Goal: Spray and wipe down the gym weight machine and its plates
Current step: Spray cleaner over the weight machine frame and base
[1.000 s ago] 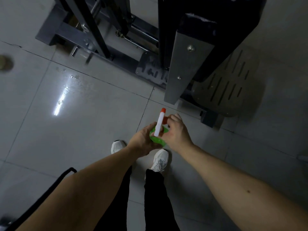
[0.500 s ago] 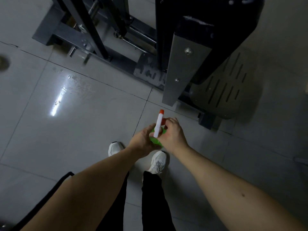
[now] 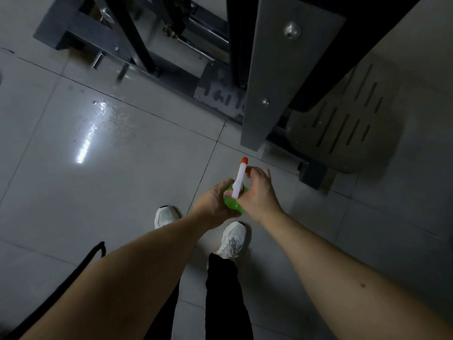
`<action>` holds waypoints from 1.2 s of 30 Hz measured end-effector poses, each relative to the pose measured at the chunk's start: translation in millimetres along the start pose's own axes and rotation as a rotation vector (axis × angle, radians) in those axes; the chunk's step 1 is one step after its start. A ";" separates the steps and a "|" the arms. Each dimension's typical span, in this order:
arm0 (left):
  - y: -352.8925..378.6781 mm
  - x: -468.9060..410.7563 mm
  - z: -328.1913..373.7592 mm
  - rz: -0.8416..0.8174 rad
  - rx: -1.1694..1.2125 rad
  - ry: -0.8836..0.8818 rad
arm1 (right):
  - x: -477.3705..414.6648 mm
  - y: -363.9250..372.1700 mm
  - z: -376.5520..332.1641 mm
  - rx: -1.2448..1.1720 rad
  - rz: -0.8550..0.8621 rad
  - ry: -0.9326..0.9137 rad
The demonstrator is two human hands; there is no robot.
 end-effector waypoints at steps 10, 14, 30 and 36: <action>45.9 -24.1 -42.5 -0.045 0.030 -0.046 | -25.2 47.0 55.1 0.114 -0.118 0.056; 64.6 -34.3 -57.3 -0.091 -0.003 -0.092 | -33.6 60.2 77.4 0.134 -0.148 0.076; -66.9 126.8 120.4 -0.071 -0.098 0.142 | 102.8 -137.8 -121.5 0.062 -0.038 -0.048; -101.6 176.5 205.0 -0.138 -0.052 0.204 | 149.1 -217.2 -158.5 -0.003 0.085 0.049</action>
Point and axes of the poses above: each hand's wrist, its own x-axis away from the middle knuckle, its own y-axis out of the palm, z = x × y, the point moved 5 cm from there along -x, towards the middle knuckle, and after that the axes turned 11 degrees about z, right-handed, at the moved point
